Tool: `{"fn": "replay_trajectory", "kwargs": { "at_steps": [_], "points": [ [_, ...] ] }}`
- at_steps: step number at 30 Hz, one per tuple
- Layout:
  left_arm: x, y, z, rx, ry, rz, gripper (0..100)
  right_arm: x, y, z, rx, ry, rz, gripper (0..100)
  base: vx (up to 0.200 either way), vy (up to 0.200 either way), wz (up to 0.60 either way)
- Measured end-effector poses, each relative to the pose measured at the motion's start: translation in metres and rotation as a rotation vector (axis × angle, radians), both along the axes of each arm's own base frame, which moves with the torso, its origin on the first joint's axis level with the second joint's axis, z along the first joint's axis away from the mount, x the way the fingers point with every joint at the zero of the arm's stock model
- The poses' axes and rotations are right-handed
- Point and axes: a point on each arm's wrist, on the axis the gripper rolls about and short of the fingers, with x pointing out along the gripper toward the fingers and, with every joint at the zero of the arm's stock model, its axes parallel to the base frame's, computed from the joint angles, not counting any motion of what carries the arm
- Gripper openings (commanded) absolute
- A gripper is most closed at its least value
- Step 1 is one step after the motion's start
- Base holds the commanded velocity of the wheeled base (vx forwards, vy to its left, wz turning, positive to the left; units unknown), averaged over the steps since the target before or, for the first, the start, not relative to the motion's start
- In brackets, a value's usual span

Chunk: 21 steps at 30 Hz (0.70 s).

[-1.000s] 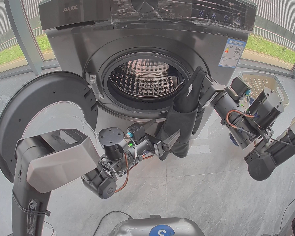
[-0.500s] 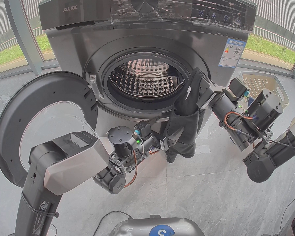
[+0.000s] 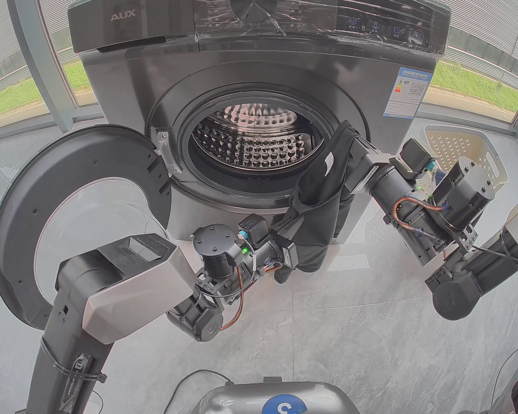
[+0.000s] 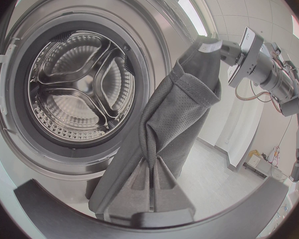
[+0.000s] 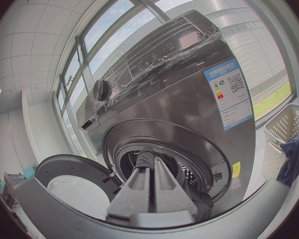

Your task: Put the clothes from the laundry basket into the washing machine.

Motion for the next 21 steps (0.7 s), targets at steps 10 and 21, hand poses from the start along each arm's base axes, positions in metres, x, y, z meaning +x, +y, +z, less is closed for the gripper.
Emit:
{"fn": "replay_trajectory", "kwargs": {
  "at_steps": [10,21],
  "points": [
    [-0.032,0.038,0.015,0.060,0.066,0.032,0,0.008,-0.010,-0.005,-0.005,0.014,-0.035,0,0.000,0.000,0.00],
    [-0.077,0.108,0.061,0.086,0.084,0.129,0,0.013,-0.017,-0.012,-0.005,0.043,-0.070,0,0.000,0.000,0.00]
  ]
}}
